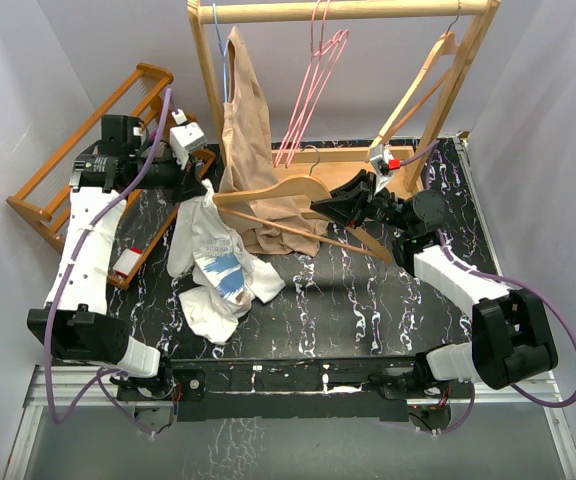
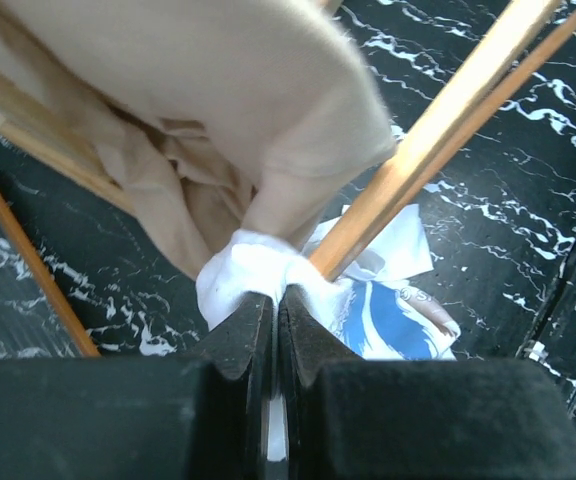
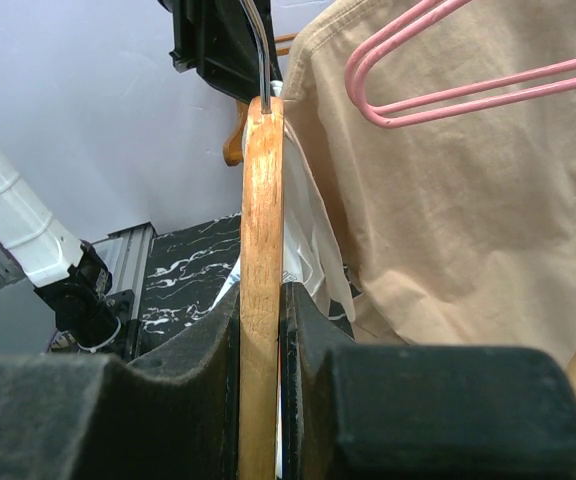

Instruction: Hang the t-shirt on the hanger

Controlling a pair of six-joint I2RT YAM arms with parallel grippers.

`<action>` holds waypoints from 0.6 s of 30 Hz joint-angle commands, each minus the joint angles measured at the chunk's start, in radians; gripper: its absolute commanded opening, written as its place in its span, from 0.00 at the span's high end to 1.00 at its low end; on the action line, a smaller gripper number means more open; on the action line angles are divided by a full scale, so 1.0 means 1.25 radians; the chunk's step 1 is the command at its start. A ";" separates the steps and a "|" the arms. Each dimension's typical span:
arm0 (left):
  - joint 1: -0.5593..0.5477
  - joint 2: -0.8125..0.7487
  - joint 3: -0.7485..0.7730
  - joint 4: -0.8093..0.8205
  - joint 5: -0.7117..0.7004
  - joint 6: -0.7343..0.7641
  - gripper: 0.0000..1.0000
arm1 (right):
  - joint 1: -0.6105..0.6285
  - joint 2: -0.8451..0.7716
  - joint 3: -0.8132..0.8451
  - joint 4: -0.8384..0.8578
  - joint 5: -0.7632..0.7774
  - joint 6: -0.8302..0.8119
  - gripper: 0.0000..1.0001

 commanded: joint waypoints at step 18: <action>-0.124 -0.002 0.188 -0.025 0.016 -0.077 1.00 | 0.042 0.012 0.010 0.121 -0.011 0.030 0.92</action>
